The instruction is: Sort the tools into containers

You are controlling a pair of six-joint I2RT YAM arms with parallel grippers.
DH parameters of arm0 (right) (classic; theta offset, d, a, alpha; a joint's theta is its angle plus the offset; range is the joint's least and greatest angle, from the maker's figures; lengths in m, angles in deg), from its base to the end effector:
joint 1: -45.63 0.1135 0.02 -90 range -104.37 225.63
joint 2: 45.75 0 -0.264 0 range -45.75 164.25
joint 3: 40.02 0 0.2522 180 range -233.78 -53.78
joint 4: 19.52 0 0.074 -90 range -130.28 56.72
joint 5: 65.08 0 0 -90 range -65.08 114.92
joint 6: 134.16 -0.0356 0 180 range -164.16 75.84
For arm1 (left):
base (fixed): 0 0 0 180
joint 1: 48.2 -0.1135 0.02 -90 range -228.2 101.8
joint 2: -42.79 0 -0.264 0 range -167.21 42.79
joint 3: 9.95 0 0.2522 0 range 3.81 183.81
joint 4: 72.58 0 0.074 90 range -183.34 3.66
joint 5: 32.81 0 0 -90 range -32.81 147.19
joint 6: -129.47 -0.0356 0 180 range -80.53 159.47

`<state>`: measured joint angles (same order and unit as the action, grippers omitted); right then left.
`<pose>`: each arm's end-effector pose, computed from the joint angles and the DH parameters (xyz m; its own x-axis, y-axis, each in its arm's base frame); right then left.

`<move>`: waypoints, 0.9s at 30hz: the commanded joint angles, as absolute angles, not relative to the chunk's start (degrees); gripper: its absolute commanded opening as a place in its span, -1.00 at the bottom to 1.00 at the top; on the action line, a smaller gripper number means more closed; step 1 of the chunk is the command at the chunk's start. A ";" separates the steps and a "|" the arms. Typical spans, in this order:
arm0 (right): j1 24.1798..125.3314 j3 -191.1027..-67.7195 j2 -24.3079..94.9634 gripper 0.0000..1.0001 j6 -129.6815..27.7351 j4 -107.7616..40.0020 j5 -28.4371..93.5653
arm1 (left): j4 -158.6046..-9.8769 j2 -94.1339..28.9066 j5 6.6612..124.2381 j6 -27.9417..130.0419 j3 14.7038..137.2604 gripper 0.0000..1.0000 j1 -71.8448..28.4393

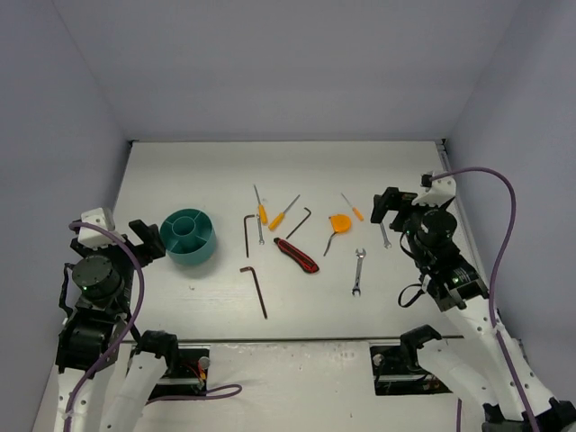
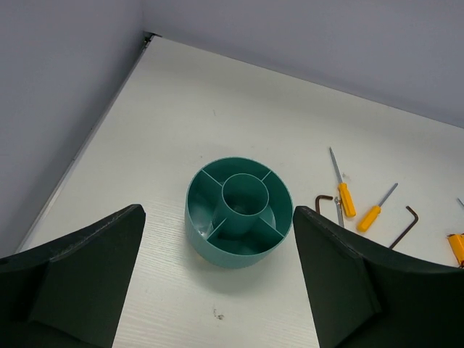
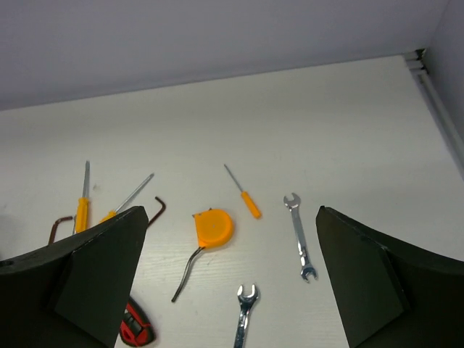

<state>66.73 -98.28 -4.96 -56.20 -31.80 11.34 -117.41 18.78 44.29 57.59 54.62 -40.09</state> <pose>0.1605 0.0530 0.3715 0.0551 0.2386 -0.9696 -0.1465 0.9625 0.2285 0.0792 -0.0033 0.3768 -0.0443 -0.2999 -0.9529 -0.1017 0.9503 -0.2943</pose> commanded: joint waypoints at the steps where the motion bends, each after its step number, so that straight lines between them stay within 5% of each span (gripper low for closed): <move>1: 67.07 -101.99 0.58 1.00 -56.07 -31.14 22.94 | -114.10 16.34 46.07 58.70 54.95 0.61 -41.01; 11: 73.26 -107.04 17.27 1.00 -57.88 -37.33 26.53 | -113.94 14.75 46.82 58.55 54.62 0.61 -41.52; 15: 75.34 -107.04 18.93 1.00 -58.57 -37.50 19.91 | -116.05 13.43 49.02 60.65 55.78 0.61 -41.26; 18: 75.34 -107.17 19.11 1.00 -58.40 -37.50 18.69 | -122.98 9.41 55.48 63.20 62.83 0.41 -41.22; 27: 75.34 -104.80 15.77 1.00 -59.04 -37.43 16.05 | -138.05 -2.79 59.81 69.42 73.91 0.41 -37.62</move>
